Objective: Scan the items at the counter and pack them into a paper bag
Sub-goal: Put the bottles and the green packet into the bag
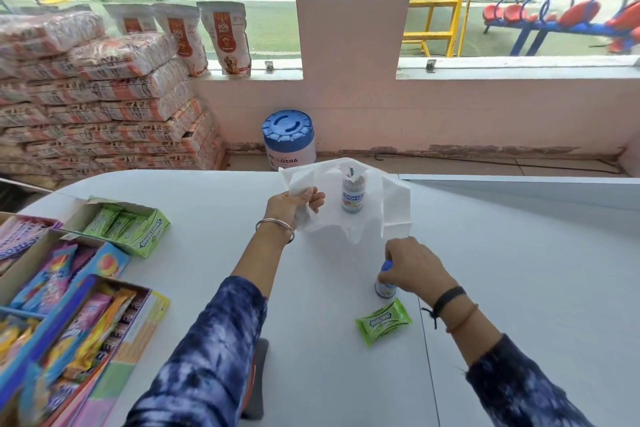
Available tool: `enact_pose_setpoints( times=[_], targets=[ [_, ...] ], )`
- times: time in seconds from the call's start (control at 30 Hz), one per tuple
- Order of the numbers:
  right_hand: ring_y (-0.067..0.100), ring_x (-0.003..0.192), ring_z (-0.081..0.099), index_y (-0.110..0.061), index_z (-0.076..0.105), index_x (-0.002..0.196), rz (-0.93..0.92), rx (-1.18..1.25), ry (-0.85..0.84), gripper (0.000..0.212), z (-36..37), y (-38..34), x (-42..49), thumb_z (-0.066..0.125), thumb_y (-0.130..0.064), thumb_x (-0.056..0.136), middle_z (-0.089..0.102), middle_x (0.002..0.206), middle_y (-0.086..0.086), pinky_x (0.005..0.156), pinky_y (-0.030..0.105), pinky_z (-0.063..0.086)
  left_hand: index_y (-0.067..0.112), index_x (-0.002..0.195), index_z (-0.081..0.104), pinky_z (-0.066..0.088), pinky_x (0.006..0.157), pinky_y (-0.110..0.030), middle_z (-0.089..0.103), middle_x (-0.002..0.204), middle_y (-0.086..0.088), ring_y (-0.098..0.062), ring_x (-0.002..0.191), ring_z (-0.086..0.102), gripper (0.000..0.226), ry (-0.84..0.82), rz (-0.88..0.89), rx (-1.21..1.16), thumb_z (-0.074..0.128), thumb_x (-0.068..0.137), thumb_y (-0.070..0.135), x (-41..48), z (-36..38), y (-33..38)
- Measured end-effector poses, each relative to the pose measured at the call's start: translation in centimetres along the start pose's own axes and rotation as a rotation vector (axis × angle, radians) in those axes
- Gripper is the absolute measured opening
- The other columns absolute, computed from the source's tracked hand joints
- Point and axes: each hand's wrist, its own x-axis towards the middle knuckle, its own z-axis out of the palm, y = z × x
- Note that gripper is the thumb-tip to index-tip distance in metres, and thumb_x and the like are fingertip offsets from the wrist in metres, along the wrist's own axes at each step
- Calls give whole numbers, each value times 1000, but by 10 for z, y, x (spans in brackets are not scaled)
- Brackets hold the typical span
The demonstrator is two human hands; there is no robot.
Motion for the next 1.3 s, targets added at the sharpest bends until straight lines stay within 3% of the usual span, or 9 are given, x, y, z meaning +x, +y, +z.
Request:
enact_pose_setpoints(
  times=[0.17, 0.23, 0.37, 0.57, 0.77, 0.9, 1.03, 1.13, 1.3],
  targets=[
    [27, 75, 55, -6, 58, 87, -113, 378, 311, 27, -22, -14, 15, 73, -20, 70, 58, 87, 11, 58, 27, 43, 1, 75, 60, 48, 68, -28, 69, 46, -3, -11, 40, 65, 18, 40, -6, 17, 51, 91, 0, 1, 1, -4],
    [26, 77, 53, -5, 58, 93, -206, 398, 449, 28, -28, -32, 33, 73, -16, 72, 53, 92, 12, 63, 24, 40, 1, 78, 61, 51, 64, -27, 70, 48, -2, -12, 42, 66, 14, 74, 1, 34, 54, 90, 3, 3, 0, -7],
    [36, 89, 57, -2, 57, 99, -258, 297, 568, 27, -13, -66, 74, 68, -13, 78, 52, 106, 17, 66, 35, 46, 1, 87, 66, 55, 63, -29, 73, 56, -2, -15, 54, 69, 8, 127, 22, 57, 61, 86, 8, 6, -5, -8],
    [40, 92, 59, 0, 54, 106, -249, 83, 505, 23, 32, -81, 100, 61, -6, 84, 51, 116, 18, 64, 41, 51, -1, 79, 64, 57, 50, -25, 73, 54, -6, -16, 47, 68, 9, 86, 14, -21, 58, 86, 1, 5, -8, -5],
    [39, 100, 60, -5, 61, 112, -204, 136, 372, 29, 31, -59, 84, 45, 1, 89, 60, 114, 18, 80, 42, 49, -2, 84, 63, 57, 50, -21, 72, 52, -4, -13, 46, 68, 7, 99, 13, -3, 59, 87, 4, 5, -9, -8],
    [27, 110, 54, -17, 60, 108, -199, -25, 30, 27, 24, -24, 34, 62, -13, 81, 61, 115, 7, 83, 35, 45, -3, 86, 61, 56, 47, -19, 70, 49, -4, -12, 42, 66, 8, 96, 23, -2, 56, 88, 2, -3, -7, -11],
    [33, 127, 33, -9, 48, 121, -97, -299, -313, 60, 51, 6, 2, 78, -23, 71, 42, 130, 15, 100, 41, 37, -7, 83, 58, 54, 42, -19, 62, 73, -17, -15, 39, 63, 11, 144, 14, -68, 51, 90, -2, -8, 2, -13],
    [34, 127, 33, -7, 52, 116, -110, -312, -241, 49, 67, 13, -3, 75, -21, 75, 42, 130, 15, 100, 43, 36, -9, 111, 55, 54, 40, -20, 59, 80, -17, -16, 41, 64, 22, 174, 4, -66, 52, 90, -2, -13, 5, -16],
    [26, 103, 58, -18, 61, 96, -95, -108, -143, 23, 40, 8, -6, 69, -29, 77, 63, 111, 6, 77, 33, 44, -9, 116, 53, 54, 40, -21, 59, 81, -17, -14, 35, 63, 28, 182, 12, -86, 53, 89, -1, -15, 5, -16]
  ],
)
